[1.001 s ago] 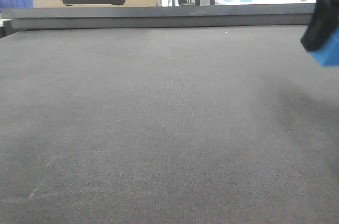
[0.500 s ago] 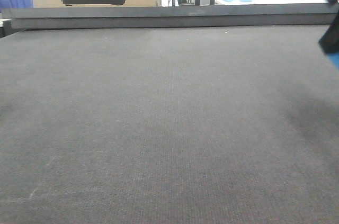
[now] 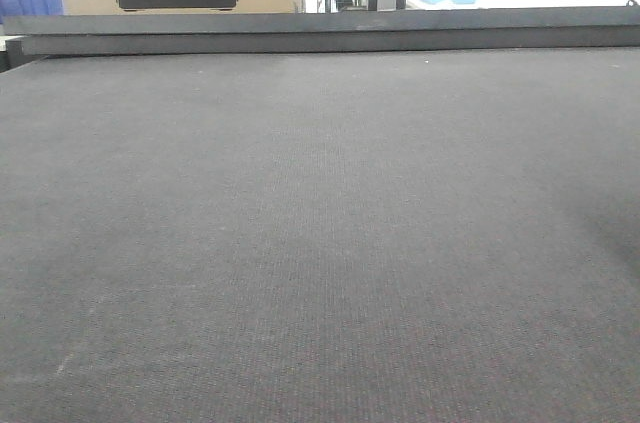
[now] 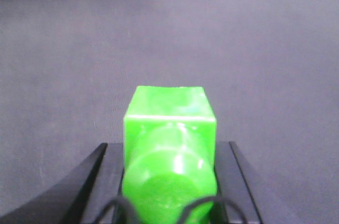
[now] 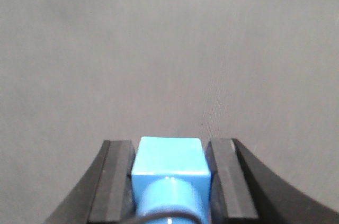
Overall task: Grab block from conveyor and place in blue bin
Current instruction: 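Drive the base away from the belt holding both blocks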
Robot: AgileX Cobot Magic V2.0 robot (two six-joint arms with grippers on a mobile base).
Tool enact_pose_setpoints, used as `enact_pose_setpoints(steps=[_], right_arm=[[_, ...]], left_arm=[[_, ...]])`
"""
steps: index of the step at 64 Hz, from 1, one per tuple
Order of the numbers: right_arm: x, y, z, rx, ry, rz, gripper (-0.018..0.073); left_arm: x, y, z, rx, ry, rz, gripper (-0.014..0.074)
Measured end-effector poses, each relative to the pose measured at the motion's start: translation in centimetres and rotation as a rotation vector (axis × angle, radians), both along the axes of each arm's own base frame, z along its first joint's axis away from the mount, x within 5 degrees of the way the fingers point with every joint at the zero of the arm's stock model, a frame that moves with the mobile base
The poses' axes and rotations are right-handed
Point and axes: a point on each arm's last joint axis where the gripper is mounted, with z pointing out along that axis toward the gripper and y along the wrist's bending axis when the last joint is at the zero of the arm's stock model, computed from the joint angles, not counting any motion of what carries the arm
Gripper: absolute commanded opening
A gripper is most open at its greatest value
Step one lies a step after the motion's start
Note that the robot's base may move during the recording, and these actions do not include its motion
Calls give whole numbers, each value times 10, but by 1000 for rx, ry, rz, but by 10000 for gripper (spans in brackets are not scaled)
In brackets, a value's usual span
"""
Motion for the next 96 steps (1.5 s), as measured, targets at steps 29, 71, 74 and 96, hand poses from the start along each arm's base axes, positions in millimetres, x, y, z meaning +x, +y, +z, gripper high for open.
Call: enact_pose_setpoints(steps=[29,71,74,96], right_arm=[[-76,-25,24,82,-295,3,-162],[-77,-25,24,80,-294,3,-162],[-77,-25,24,80,-294,3,-162],[-77,-25,24,80,-294,3,-162]], left_arm=[[-30,5,9,-17,-111,0,-111],[-30,5,10,-17,-113,1,-111],[-30,5,10,-17,-113,1,-111],[-30,5,10,-17,-113,1,-111]])
